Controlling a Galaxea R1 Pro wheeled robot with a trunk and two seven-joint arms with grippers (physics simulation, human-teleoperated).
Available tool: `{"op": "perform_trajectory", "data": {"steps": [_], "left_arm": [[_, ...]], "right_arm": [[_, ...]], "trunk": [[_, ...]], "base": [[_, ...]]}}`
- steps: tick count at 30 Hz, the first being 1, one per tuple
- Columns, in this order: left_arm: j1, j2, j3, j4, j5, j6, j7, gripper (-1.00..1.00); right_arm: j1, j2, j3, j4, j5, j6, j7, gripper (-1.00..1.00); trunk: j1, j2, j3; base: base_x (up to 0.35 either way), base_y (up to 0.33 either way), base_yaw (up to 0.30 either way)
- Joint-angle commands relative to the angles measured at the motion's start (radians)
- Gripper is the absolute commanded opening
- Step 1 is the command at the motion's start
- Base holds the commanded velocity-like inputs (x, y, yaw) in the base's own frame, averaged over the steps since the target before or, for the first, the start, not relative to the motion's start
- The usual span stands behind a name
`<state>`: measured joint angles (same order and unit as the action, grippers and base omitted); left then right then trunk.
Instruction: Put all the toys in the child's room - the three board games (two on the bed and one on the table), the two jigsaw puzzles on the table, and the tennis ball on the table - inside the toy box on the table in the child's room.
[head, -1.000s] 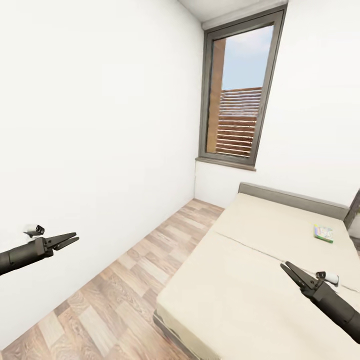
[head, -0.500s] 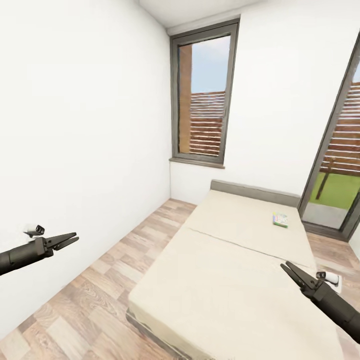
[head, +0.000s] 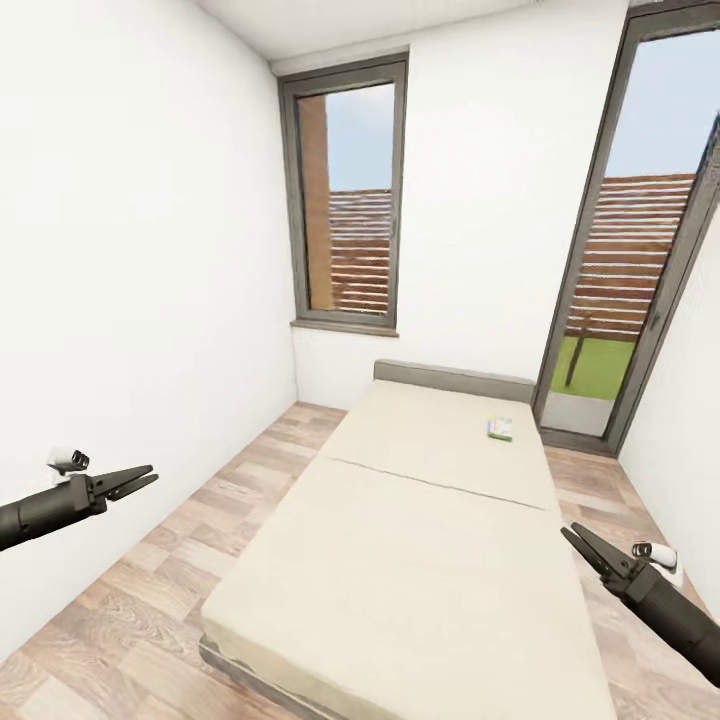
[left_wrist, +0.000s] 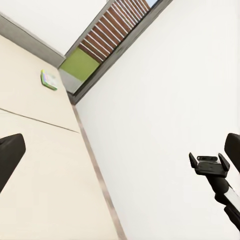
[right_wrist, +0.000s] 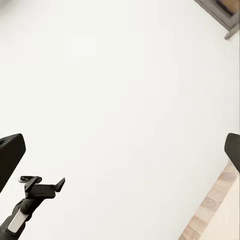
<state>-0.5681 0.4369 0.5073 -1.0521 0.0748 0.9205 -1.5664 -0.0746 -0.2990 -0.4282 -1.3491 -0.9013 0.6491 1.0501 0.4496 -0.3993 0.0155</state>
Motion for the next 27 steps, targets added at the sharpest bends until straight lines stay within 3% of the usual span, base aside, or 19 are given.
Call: {"op": "perform_trajectory", "data": {"steps": [1,13,27], "left_arm": [[0.0,0.0,0.0,0.0,-0.001,0.011,-0.004,1.0],[0.0,0.0,0.0,0.0,-0.002,0.011,-0.004,1.0],[0.001,-0.007,0.0,0.001,-0.006,0.002,-0.004,1.0]], "right_arm": [[-0.001,0.0,0.0,0.001,-0.005,0.007,0.0,1.0],[-0.002,0.001,0.0,0.011,-0.005,0.007,-0.005,1.0],[-0.01,0.001,-0.003,0.107,-0.005,0.007,-0.012,1.0]], "trunk": [[0.0,-0.001,0.0],[0.0,-0.001,0.01],[0.0,-0.001,0.021]], "base": [[-0.001,-0.096,-0.276],[0.0,-0.095,-0.276],[0.0,-0.196,-0.274]]}}
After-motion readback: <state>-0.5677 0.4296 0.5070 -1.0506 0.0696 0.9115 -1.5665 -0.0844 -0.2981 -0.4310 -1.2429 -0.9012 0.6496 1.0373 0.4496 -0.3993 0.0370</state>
